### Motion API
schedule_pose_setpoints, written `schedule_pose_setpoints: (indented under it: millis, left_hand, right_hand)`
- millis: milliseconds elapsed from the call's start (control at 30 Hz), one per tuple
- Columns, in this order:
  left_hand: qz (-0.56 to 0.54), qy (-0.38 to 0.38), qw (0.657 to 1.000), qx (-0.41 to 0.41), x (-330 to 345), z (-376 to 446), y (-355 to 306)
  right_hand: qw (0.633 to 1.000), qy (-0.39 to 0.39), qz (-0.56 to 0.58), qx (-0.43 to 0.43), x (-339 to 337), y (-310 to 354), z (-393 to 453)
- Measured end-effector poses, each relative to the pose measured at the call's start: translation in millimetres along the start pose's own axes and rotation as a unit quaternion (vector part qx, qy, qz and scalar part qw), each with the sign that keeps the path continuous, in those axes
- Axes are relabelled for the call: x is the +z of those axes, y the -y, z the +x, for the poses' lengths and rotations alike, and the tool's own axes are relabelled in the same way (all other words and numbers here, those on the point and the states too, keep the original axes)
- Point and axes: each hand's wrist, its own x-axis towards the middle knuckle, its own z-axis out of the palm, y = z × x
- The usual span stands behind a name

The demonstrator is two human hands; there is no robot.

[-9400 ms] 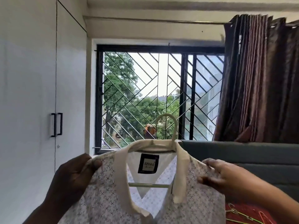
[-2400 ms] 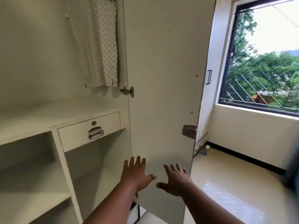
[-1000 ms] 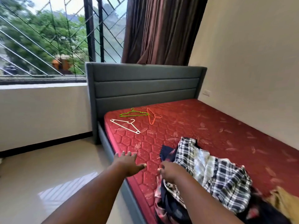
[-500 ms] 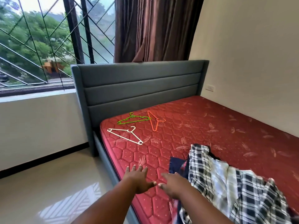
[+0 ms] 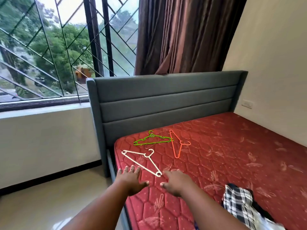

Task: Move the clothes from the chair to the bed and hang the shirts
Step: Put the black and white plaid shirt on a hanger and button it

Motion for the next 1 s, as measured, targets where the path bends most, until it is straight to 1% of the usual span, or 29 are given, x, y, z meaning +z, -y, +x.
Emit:
schedule_pose_setpoints:
  millis: [67,133,233,367,467,600,667,767,900,1000]
  left_hand:
    - [-0.012,0.005,1.000,-0.005,-8,32,13]
    - [-0.014,0.012,1.000,0.008,-12,64,26]
    - [-0.019,0.020,0.999,0.030,-18,108,50]
    - [-0.016,0.032,0.999,0.040,-34,167,103]
    - [-0.007,0.052,0.998,0.032,-43,203,147]
    - [0.013,0.099,0.995,0.006,-36,235,195]
    - [0.016,0.112,0.994,0.013,-25,247,202]
    - [0.031,0.134,0.990,0.043,-9,267,199]
    - [0.075,0.131,0.984,0.091,-8,300,196]
    - [0.102,0.129,0.980,0.115,-16,328,196]
  right_hand:
    - [1.000,0.014,-0.009,0.006,-3,3,25]
    - [0.999,0.031,-0.007,0.021,-4,6,51]
    - [0.996,0.057,0.013,0.073,-4,11,89]
    - [0.985,0.101,0.041,0.136,-3,32,153]
    - [0.982,0.093,0.076,0.144,5,54,196]
    - [0.972,0.119,0.132,0.155,32,80,243]
    - [0.967,0.135,0.139,0.163,45,86,260]
    - [0.961,0.147,0.164,0.166,57,88,285]
    - [0.955,0.141,0.207,0.160,71,88,331]
    - [0.951,0.146,0.237,0.137,86,92,377]
